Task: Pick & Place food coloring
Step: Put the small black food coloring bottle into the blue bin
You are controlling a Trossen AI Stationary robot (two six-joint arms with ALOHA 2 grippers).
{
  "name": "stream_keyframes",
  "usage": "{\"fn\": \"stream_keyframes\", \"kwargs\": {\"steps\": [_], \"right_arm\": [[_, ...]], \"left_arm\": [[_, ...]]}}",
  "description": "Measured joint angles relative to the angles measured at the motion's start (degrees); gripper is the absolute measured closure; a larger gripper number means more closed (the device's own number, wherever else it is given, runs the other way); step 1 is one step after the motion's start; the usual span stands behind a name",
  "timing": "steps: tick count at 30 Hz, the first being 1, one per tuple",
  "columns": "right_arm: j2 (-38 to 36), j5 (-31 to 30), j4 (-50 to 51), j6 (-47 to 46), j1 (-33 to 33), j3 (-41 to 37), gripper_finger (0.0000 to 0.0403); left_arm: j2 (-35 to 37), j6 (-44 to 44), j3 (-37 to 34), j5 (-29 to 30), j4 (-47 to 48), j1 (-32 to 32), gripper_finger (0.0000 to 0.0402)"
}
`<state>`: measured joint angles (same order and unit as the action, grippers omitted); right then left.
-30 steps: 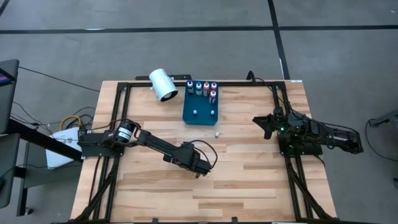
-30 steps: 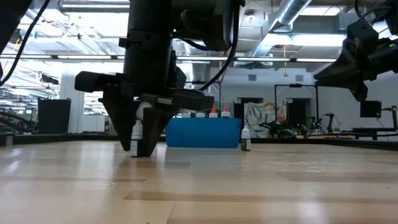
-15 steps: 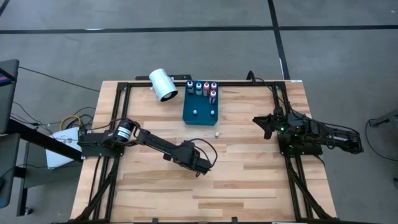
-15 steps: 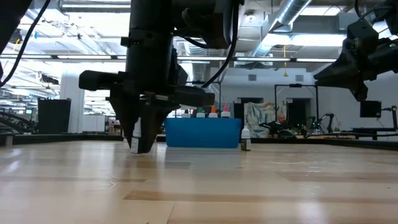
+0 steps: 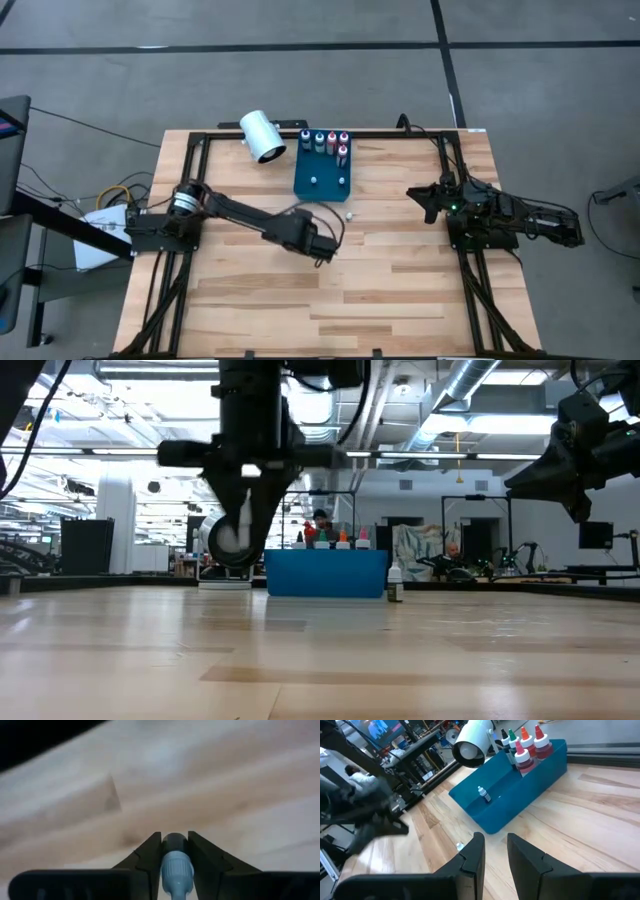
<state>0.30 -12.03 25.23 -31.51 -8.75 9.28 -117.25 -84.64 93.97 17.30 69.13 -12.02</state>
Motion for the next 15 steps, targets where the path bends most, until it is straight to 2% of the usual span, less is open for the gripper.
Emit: {"fn": "stream_keyframes", "kwargs": {"steps": [6, 15], "right_arm": [[0.0, 0.0, 0.0, 0.0, 0.0, 0.0, 0.0332], [0.0, 0.0, 0.0, 0.0, 0.0, 0.0, 0.0332]], "left_arm": [[4.5, 5.8, 0.0, 5.4, -3.8, 5.3, 0.0324], [8.0, 20.9, 0.4, 8.5, -18.3, 15.4, 0.0328]]}}
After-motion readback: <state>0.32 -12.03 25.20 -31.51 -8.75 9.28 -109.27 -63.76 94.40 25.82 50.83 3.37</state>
